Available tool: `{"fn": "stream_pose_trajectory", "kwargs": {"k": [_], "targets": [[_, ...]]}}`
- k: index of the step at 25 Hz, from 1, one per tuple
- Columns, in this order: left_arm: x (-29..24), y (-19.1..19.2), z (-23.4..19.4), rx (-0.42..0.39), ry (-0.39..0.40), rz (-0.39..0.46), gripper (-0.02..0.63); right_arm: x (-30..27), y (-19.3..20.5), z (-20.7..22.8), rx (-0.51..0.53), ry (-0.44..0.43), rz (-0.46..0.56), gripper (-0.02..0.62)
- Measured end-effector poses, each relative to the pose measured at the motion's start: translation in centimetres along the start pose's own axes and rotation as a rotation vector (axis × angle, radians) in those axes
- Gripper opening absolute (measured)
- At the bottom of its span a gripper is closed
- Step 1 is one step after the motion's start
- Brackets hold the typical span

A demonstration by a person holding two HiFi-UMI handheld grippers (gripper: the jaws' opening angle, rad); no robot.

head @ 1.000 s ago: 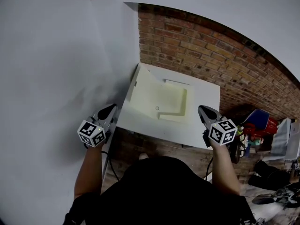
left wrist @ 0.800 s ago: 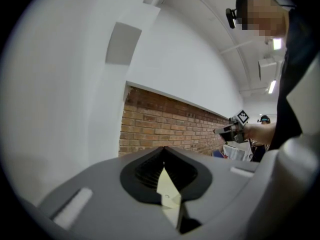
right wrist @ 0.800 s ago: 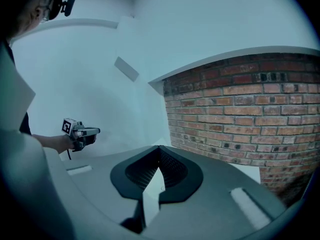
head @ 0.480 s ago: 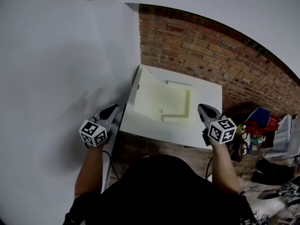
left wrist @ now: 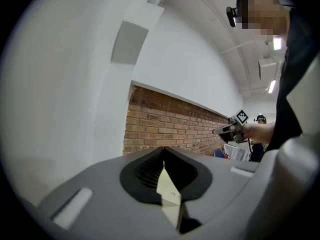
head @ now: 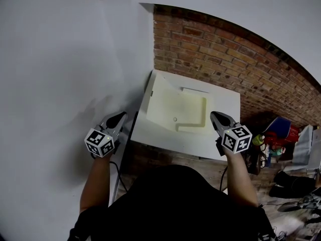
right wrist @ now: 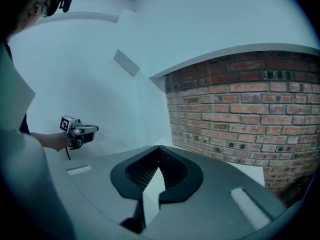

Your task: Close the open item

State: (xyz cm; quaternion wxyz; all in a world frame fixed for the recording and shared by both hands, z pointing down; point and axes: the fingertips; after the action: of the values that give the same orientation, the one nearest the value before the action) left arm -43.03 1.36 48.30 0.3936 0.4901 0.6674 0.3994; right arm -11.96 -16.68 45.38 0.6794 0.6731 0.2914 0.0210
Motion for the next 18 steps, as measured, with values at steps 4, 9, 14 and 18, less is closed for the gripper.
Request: {"fn": "stream_pose_trajectory", "kwargs": {"k": [4, 9, 14, 18], "targets": [[0.5, 0.3, -0.4, 0.007, -0.001, -0.003, 0.005, -0.5, -0.2, -0.2, 0.005, 0.001, -0.006, 0.003], [1.4, 0.2, -1.5, 0.019, -0.010, 0.012, 0.005, -1.2, -0.4, -1.4, 0.014, -0.018, -0.020, 0.003], [1.5, 0.9, -1.6, 0.028, -0.003, 0.013, 0.005, -1.0, -0.5, -2.1, 0.026, -0.019, -0.018, 0.003], [0.8, 1.3, -1.0, 0.022, 0.010, -0.002, 0.005, -0.5, -0.4, -1.7, 0.014, -0.004, -0.014, 0.003]]}}
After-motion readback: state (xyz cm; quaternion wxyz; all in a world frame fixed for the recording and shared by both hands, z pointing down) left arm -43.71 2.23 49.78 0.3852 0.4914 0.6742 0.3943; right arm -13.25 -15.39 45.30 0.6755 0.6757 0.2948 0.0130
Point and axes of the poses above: the fingertips, and each gripper's own axes: x backward along the fingers, z to its right, y out of its underside, and after that the axes turned 13 degrees about x, right-handed
